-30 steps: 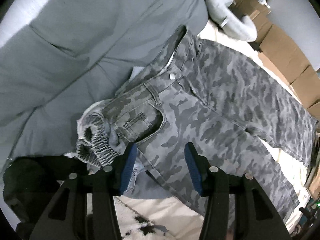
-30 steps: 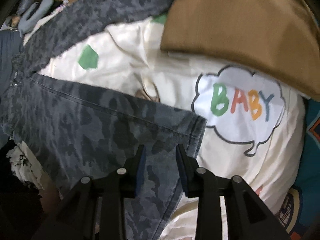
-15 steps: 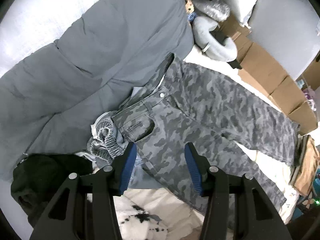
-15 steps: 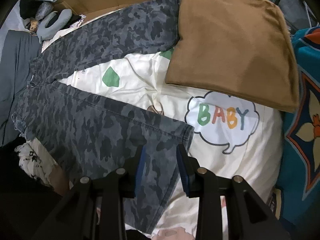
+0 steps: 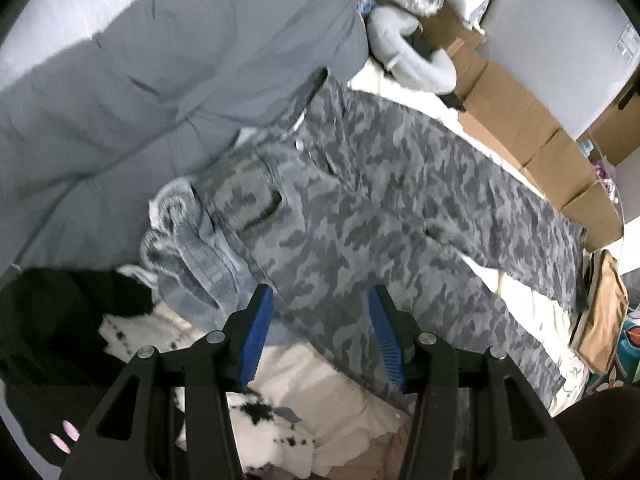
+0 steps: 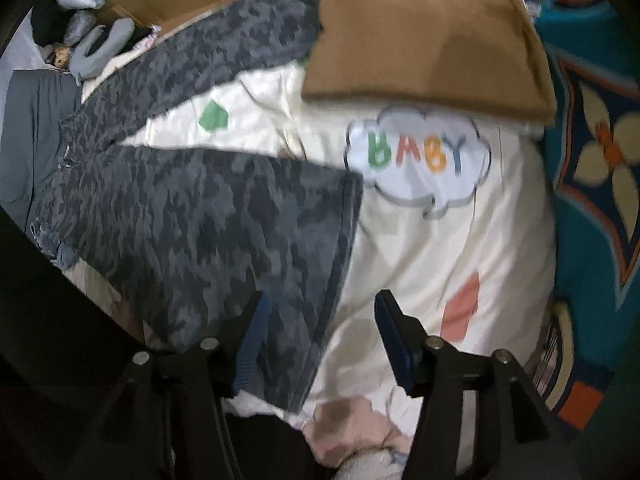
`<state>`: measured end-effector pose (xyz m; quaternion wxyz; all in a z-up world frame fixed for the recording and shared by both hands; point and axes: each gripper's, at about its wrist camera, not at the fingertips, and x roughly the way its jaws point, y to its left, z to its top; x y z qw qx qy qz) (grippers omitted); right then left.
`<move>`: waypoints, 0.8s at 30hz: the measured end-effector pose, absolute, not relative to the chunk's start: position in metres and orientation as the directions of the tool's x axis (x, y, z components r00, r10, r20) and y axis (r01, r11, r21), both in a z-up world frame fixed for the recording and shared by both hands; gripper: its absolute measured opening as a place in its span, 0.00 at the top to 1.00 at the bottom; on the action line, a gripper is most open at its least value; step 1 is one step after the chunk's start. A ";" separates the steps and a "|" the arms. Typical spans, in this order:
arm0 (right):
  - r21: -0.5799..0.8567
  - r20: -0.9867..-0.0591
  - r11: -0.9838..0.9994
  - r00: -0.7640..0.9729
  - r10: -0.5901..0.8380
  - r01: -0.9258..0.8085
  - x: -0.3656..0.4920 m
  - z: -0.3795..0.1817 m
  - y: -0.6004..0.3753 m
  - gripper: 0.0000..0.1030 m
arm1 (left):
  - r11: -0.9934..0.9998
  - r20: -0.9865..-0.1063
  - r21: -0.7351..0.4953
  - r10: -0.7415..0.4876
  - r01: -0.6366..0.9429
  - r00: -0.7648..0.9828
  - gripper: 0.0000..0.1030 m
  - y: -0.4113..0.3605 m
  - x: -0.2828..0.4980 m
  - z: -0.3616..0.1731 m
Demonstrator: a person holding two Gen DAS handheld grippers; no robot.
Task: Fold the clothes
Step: 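Release the pants and move both grippers back over the folded leg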
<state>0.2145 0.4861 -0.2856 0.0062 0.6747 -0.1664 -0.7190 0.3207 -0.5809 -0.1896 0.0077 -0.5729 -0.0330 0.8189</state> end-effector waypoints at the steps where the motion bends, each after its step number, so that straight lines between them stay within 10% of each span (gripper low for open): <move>1: 0.255 -0.967 -0.941 -0.072 -0.245 -0.223 0.220 -0.291 0.486 0.49 | -0.998 -0.941 -0.063 0.051 0.025 -0.334 0.51 -0.580 0.322 -0.195; 24: 0.439 -0.830 -0.769 0.117 -0.545 -0.464 0.306 -0.410 0.465 0.49 | -0.982 -0.975 -0.105 0.071 0.159 -0.209 0.51 -0.580 0.356 -0.275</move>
